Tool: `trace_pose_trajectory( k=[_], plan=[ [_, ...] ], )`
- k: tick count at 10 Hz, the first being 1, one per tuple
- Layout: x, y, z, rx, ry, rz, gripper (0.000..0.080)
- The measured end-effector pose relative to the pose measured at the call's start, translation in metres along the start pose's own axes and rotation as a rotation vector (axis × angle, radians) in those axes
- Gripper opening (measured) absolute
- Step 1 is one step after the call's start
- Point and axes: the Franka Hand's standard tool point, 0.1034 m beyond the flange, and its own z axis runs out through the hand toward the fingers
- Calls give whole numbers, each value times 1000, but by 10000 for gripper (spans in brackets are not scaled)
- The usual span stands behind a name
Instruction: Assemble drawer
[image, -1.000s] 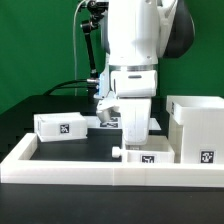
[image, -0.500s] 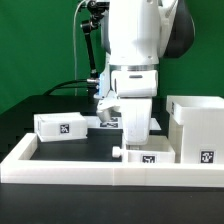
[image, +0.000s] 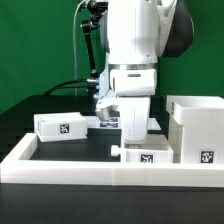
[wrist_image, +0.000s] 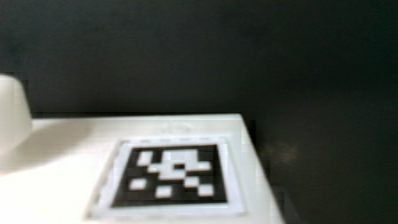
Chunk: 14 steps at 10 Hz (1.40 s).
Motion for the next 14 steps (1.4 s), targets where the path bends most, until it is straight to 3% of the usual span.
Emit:
trace_pose_trajectory(
  k=[14],
  plan=[
    [17,-2,1,2,-3,-36,41]
  ],
)
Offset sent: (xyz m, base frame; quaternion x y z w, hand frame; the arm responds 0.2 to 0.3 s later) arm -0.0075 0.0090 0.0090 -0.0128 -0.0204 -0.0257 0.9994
